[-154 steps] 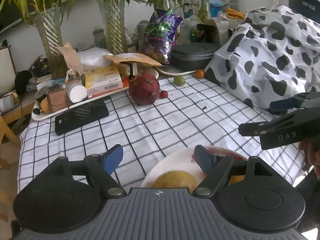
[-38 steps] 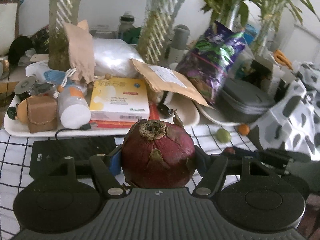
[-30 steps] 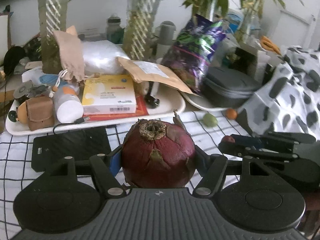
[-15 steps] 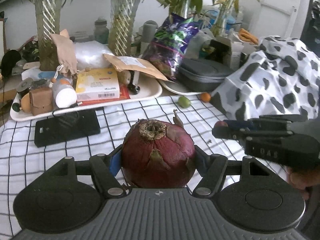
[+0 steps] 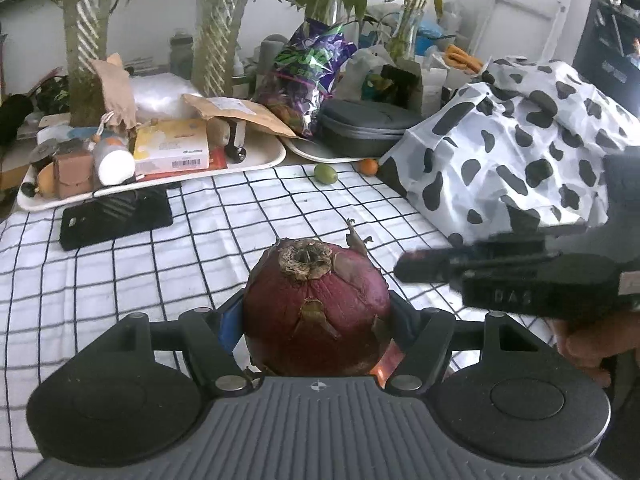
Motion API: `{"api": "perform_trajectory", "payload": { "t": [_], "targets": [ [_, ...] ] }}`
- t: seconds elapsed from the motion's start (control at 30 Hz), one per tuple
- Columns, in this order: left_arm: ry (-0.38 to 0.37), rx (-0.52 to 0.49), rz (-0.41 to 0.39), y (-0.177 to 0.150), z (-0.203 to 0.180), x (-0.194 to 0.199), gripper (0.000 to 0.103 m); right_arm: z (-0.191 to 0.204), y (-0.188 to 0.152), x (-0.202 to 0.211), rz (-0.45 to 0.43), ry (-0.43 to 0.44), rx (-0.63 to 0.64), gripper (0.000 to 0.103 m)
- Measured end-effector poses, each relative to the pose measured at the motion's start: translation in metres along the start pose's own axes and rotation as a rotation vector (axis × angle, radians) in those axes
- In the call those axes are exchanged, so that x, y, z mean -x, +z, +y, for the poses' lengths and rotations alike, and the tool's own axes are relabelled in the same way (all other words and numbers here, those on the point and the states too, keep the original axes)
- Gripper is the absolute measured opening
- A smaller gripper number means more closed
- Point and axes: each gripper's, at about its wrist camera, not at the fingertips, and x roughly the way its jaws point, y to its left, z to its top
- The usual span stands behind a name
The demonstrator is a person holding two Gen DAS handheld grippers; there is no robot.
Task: Organize fruits
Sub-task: 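Carry the dragon fruit and cherry tomato over the plate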
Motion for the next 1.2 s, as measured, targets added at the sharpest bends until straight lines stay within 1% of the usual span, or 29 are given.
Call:
{"api": "perform_trajectory", "payload": {
  "t": [0.1, 0.3, 0.33, 0.37, 0.4, 0.43, 0.5, 0.57, 0.7, 0.77, 0.97, 1.07, 1.2],
  "targets": [
    [0.002, 0.017, -0.005, -0.007, 0.000, 0.010, 0.068, 0.002, -0.008, -0.002, 0.066, 0.027, -0.029, 0.022],
    [0.004, 0.034, -0.004, -0.019, -0.001, 0.023, 0.068, 0.009, -0.024, -0.009, 0.171, 0.040, -0.048, 0.022],
    [0.002, 0.035, -0.004, -0.020, -0.002, 0.025, 0.068, 0.010, -0.026, -0.011, 0.188, 0.047, -0.053, 0.025],
    [0.000, 0.035, -0.004, -0.022, -0.003, 0.027, 0.068, 0.011, -0.028, -0.012, 0.202, 0.052, -0.064, 0.043],
    [-0.003, 0.035, -0.004, -0.024, -0.004, 0.029, 0.068, 0.010, -0.029, -0.011, 0.204, 0.049, -0.077, 0.064],
    [-0.007, 0.035, -0.004, -0.026, -0.005, 0.031, 0.068, 0.010, -0.030, -0.008, 0.191, 0.044, -0.096, 0.070],
    [-0.015, 0.031, -0.005, -0.030, -0.008, 0.035, 0.068, 0.008, -0.028, 0.001, 0.148, 0.040, -0.121, 0.086],
    [-0.023, 0.025, -0.003, -0.035, -0.012, 0.039, 0.068, 0.007, -0.029, 0.010, 0.110, 0.022, -0.139, 0.096],
    [-0.040, -0.005, 0.013, -0.048, -0.024, 0.046, 0.068, 0.007, -0.033, 0.022, 0.082, -0.038, -0.141, 0.098],
    [-0.051, -0.036, 0.023, -0.054, -0.033, 0.048, 0.068, 0.008, -0.036, 0.028, 0.070, -0.059, -0.137, 0.099],
    [-0.103, -0.133, 0.051, -0.071, -0.058, 0.050, 0.068, 0.005, -0.045, 0.047, 0.028, -0.073, -0.180, 0.103],
    [-0.098, -0.192, 0.091, -0.081, -0.072, 0.042, 0.068, 0.001, -0.048, 0.053, 0.014, -0.084, -0.198, 0.103],
    [-0.065, -0.250, 0.151, -0.090, -0.081, 0.026, 0.068, -0.002, -0.052, 0.057, 0.017, -0.094, -0.206, 0.103]
  ]
}}
